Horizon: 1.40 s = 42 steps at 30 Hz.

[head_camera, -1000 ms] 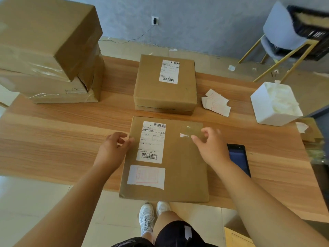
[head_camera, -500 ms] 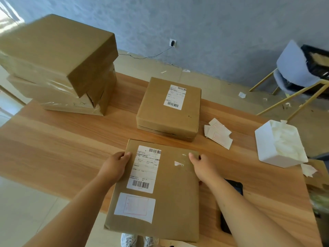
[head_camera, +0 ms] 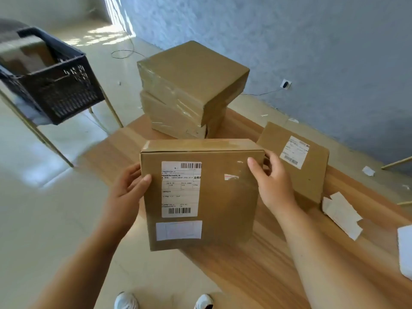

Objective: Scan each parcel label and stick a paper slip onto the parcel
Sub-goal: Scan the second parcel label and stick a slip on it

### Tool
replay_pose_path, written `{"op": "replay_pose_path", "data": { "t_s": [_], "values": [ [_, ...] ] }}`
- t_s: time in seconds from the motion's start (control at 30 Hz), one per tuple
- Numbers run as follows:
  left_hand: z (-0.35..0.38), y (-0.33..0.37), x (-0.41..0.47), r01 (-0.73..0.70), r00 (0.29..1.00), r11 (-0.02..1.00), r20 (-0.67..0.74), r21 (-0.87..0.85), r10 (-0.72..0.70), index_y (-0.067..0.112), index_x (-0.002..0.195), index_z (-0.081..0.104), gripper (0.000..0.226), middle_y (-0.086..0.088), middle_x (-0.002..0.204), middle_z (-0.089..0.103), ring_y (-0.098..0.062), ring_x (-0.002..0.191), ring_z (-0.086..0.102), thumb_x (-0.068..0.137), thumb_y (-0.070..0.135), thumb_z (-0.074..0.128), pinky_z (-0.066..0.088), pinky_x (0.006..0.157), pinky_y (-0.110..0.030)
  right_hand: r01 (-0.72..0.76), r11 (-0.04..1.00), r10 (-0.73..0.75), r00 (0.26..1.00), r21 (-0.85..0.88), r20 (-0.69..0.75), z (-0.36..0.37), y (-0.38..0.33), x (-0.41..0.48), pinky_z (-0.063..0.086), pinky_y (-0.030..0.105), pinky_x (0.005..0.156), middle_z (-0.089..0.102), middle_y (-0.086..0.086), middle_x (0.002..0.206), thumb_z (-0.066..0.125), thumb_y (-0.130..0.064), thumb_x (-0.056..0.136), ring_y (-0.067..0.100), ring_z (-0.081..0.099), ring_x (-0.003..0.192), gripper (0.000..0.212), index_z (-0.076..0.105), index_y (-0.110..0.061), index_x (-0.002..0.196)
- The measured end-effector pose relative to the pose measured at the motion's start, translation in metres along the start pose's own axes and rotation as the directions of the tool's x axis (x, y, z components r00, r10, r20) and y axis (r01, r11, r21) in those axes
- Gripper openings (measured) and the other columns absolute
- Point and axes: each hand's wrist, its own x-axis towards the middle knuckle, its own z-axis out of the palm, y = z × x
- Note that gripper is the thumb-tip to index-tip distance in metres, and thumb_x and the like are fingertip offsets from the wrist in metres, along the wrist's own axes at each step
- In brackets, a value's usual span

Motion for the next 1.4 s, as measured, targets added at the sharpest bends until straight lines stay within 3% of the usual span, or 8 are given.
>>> {"op": "replay_pose_path", "data": {
  "t_s": [0.27,0.47,0.53,0.67,0.8,1.1,1.3,1.4],
  "values": [
    [-0.184,0.012,0.012,-0.061,0.982,0.998,-0.18,-0.035,0.054,0.018,0.116,0.054,0.03,-0.006,0.116,0.065,-0.023,0.11,0.06,0.086,0.02,0.059,0.049,0.091,-0.048,0.134,0.973,-0.173,0.963,0.19,0.206,0.167,-0.099,-0.003,0.048,0.007,0.069,0.063,-0.032,0.106,0.063,-0.051,0.079,-0.01,0.059,0.097,0.03,0.053,-0.058,0.107],
    [-0.301,0.008,0.028,-0.038,0.957,0.999,-0.287,0.007,0.038,0.021,0.117,0.054,0.043,-0.004,0.118,0.064,-0.023,0.11,0.061,0.077,0.037,0.058,0.049,0.09,-0.051,0.147,0.954,-0.227,0.924,0.262,0.309,0.285,-0.152,-0.006,0.053,0.029,0.085,0.064,-0.014,0.117,0.069,-0.052,0.078,0.01,0.061,0.108,0.052,0.054,-0.039,0.126],
    [-0.331,0.003,0.038,-0.032,0.946,0.999,-0.321,0.009,0.033,0.019,0.117,0.053,0.041,-0.005,0.117,0.064,-0.023,0.109,0.061,0.08,0.036,0.059,0.05,0.09,-0.051,0.155,0.957,-0.235,0.912,0.247,0.337,0.321,-0.168,-0.003,0.053,0.028,0.084,0.061,-0.011,0.121,0.066,-0.054,0.075,0.011,0.059,0.108,0.059,0.053,-0.034,0.129],
    [-0.378,-0.01,0.072,-0.02,0.923,1.0,-0.384,-0.005,0.017,0.019,0.115,0.054,0.025,-0.005,0.115,0.064,-0.022,0.106,0.062,0.09,0.021,0.056,0.05,0.09,-0.048,0.178,0.965,-0.24,0.897,0.193,0.372,0.382,-0.196,0.017,0.046,0.008,0.06,0.053,-0.027,0.108,0.064,-0.049,0.082,-0.003,0.055,0.095,0.05,0.045,-0.043,0.128],
    [-0.417,-0.013,0.122,0.002,0.915,1.0,-0.402,0.009,0.002,0.022,0.111,0.054,0.022,-0.003,0.112,0.065,-0.02,0.105,0.062,0.089,0.022,0.058,0.052,0.083,-0.04,0.182,0.967,-0.241,0.885,0.181,0.397,0.442,-0.219,0.055,0.051,0.026,0.084,0.056,-0.012,0.122,0.061,-0.045,0.087,0.013,0.056,0.108,0.049,0.047,-0.034,0.133],
    [-0.502,0.013,0.281,0.063,0.888,0.991,-0.459,0.122,0.0,0.035,0.103,0.053,0.025,0.008,0.112,0.062,-0.014,0.103,0.06,0.08,0.035,0.065,0.053,0.085,-0.045,0.257,0.963,-0.263,0.848,0.077,0.461,0.578,-0.286,0.189,0.039,0.008,0.066,0.058,-0.01,0.117,0.055,-0.04,0.093,0.009,0.054,0.102,0.04,0.05,-0.028,0.131],
    [-0.538,0.027,0.379,0.02,0.865,0.994,-0.5,0.106,0.036,0.029,0.113,0.052,0.031,0.01,0.114,0.061,-0.007,0.1,0.06,0.085,0.028,0.063,0.051,0.075,-0.03,0.3,0.951,-0.299,0.835,0.075,0.463,0.642,-0.341,0.266,0.039,0.006,0.062,0.058,-0.014,0.112,0.053,-0.038,0.094,-0.001,0.054,0.094,0.039,0.049,-0.029,0.132],
    [-0.557,0.037,0.424,-0.026,0.864,0.997,-0.5,0.068,0.057,0.035,0.111,0.053,0.03,0.013,0.115,0.061,-0.009,0.101,0.061,0.085,0.024,0.063,0.052,0.077,-0.031,0.321,0.941,-0.336,0.831,0.112,0.444,0.671,-0.369,0.304,0.043,0.009,0.07,0.06,-0.014,0.114,0.054,-0.036,0.094,0.007,0.057,0.104,0.038,0.05,-0.029,0.131]
  ]
}}
